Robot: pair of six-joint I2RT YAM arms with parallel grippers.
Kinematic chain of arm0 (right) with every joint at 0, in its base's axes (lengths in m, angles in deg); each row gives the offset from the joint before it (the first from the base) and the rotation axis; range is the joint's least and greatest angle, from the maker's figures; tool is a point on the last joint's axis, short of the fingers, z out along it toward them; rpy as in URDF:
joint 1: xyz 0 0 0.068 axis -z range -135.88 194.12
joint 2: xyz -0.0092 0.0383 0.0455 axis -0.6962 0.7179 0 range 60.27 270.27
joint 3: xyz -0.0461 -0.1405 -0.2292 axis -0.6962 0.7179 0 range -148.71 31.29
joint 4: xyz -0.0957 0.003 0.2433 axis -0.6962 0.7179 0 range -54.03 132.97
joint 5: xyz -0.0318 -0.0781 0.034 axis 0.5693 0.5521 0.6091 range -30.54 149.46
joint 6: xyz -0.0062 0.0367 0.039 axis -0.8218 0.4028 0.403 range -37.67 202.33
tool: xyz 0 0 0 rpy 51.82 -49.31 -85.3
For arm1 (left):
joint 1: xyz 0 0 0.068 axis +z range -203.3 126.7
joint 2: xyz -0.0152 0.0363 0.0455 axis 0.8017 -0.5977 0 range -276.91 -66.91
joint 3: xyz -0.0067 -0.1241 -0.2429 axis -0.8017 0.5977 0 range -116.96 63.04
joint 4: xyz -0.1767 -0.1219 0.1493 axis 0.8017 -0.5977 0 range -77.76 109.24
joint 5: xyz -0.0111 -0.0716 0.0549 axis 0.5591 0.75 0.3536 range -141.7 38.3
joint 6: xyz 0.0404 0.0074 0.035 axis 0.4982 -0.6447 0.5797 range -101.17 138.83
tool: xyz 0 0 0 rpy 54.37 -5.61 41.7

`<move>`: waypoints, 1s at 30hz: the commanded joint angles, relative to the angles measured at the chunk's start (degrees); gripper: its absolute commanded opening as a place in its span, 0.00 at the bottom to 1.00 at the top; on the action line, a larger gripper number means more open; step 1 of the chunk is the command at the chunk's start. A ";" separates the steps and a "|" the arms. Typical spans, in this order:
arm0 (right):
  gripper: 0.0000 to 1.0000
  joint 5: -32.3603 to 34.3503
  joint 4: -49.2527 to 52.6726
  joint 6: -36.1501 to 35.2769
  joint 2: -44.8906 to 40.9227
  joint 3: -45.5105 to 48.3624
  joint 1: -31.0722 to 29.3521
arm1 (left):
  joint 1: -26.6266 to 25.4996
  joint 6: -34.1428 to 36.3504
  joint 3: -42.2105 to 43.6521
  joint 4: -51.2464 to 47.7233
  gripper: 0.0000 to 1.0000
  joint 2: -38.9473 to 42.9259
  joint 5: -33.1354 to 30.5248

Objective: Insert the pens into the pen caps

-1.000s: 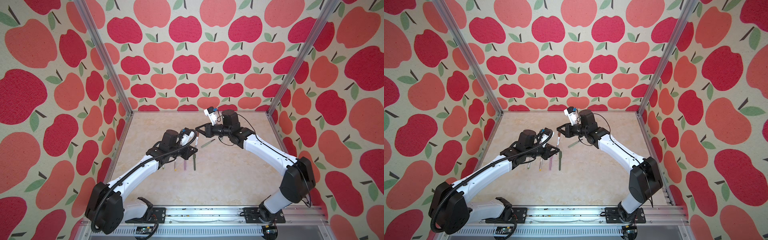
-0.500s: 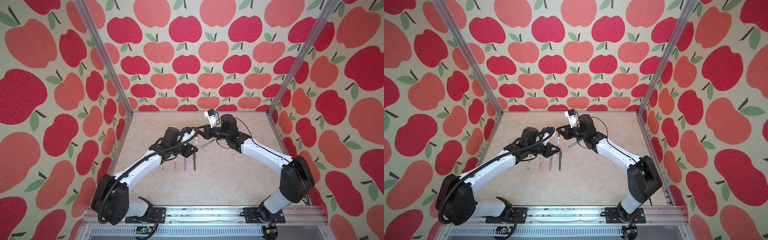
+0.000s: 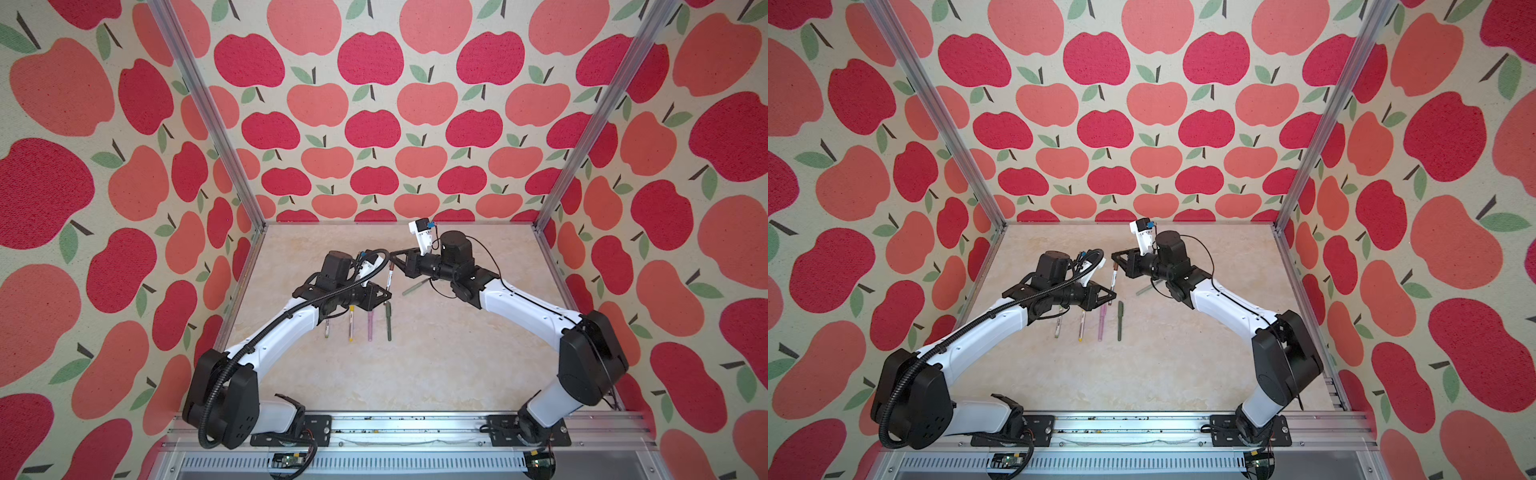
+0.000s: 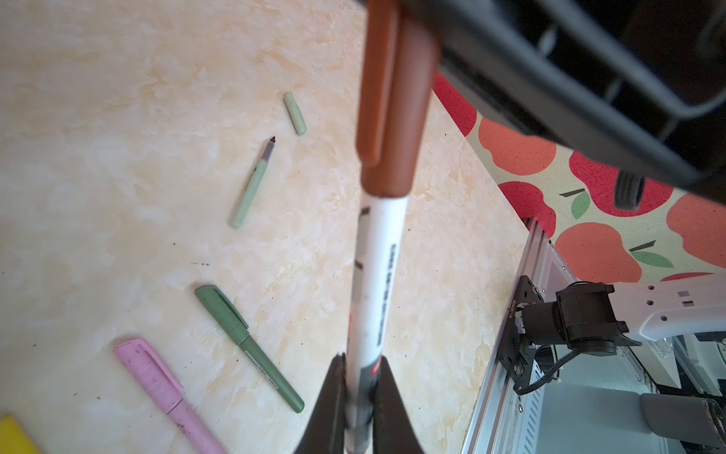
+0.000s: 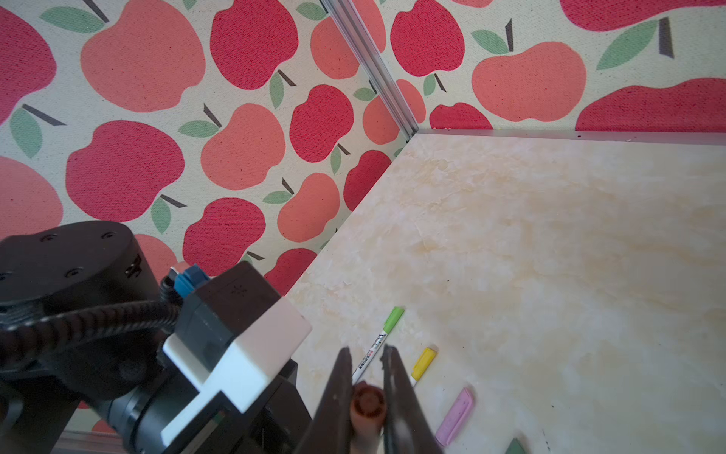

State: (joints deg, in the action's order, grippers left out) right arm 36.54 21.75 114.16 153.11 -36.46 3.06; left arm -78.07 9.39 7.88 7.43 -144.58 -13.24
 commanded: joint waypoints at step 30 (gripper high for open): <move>0.03 -9.00 26.24 -2.74 3.48 0.78 -5.16 | 5.55 -4.05 -7.69 27.72 0.00 5.34 -4.00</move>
State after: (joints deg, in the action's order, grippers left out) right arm 39.08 23.28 114.49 153.83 -39.65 1.75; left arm -76.65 9.15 6.09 6.73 -144.23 -12.17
